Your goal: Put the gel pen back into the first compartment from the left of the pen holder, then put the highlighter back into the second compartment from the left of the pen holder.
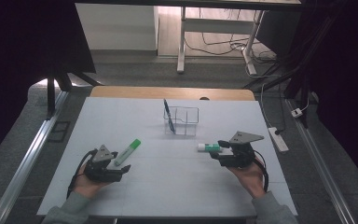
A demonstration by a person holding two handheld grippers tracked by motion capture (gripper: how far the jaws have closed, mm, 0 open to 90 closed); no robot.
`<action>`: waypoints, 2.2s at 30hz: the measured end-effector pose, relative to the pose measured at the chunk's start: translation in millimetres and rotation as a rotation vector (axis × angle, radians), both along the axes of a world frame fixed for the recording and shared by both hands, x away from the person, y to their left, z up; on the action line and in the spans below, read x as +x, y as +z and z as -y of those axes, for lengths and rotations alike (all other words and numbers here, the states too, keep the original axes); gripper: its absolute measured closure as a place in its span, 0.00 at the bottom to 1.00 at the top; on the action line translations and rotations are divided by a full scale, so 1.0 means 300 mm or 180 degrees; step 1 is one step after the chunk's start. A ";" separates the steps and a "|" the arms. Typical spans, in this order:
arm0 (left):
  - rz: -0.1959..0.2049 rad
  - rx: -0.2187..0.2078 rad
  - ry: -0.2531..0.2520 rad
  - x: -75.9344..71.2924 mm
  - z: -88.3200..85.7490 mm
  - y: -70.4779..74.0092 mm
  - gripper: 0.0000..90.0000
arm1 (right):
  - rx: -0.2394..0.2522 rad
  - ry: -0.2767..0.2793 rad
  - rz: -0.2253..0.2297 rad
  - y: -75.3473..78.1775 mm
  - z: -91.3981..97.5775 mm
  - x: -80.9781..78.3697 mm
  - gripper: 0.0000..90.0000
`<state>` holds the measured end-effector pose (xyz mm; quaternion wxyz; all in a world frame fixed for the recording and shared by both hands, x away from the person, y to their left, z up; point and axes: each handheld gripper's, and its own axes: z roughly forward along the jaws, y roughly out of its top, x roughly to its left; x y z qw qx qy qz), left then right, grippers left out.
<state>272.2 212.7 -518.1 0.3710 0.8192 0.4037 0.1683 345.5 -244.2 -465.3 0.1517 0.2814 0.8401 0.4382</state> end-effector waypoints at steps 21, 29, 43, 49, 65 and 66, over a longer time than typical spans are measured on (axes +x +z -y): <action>-0.0078 0.0035 0.0168 0.092 0.012 0.061 0.30 | -0.0139 -0.0052 -0.0056 -0.059 0.113 -0.052 0.42; -0.0176 0.0101 0.0181 0.154 0.029 0.073 0.30 | -0.0129 -0.0114 -0.0032 -0.057 0.135 -0.054 0.42; -0.0243 0.0332 0.0122 0.242 0.086 0.095 0.29 | -0.0169 -0.0115 -0.0078 -0.071 0.133 -0.047 0.41; -0.0316 0.0361 0.0133 0.290 0.093 0.093 0.29 | -0.0182 -0.0139 -0.0055 -0.067 0.138 -0.049 0.41; -0.0577 0.0509 0.0198 0.381 0.093 0.065 0.29 | -0.0203 -0.0156 -0.0068 -0.070 0.135 -0.047 0.41; -0.0601 0.0513 0.0190 0.386 0.096 0.062 0.29 | -0.0207 -0.0157 -0.0065 -0.069 0.134 -0.047 0.41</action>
